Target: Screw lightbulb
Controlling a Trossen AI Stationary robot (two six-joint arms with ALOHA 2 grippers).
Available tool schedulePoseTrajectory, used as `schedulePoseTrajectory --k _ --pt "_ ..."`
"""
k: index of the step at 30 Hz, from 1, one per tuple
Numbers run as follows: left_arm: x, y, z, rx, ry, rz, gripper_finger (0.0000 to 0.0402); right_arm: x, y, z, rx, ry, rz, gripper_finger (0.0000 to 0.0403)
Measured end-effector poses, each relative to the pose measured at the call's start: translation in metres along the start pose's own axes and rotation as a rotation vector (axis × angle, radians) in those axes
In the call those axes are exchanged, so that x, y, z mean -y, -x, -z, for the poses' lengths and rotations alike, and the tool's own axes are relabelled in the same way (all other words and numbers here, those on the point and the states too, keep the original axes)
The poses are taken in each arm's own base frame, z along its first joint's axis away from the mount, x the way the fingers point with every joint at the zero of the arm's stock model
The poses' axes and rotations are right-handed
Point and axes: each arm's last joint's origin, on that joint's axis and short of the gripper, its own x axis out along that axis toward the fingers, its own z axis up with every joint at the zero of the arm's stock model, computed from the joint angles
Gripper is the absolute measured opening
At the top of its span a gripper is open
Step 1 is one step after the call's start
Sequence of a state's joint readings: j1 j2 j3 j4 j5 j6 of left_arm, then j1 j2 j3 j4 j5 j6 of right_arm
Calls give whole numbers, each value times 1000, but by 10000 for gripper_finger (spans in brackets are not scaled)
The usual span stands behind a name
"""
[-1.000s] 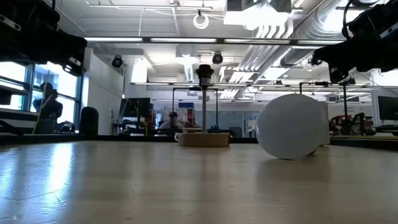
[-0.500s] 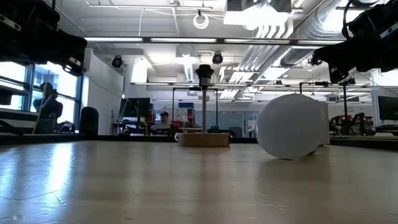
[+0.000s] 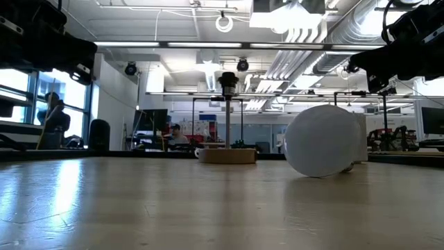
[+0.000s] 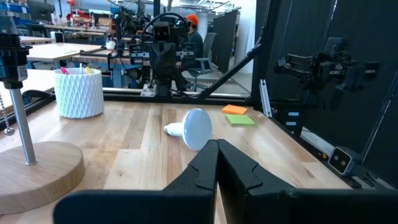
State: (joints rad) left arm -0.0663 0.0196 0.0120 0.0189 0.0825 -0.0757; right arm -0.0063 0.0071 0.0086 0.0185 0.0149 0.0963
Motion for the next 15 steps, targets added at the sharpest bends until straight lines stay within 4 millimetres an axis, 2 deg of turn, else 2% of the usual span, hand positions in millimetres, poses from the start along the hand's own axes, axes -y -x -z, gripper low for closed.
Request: schedulePoseTrajectory --k 15 --pt "0 0 0 1 24 0 0 0 0 0 0 0 0 0"
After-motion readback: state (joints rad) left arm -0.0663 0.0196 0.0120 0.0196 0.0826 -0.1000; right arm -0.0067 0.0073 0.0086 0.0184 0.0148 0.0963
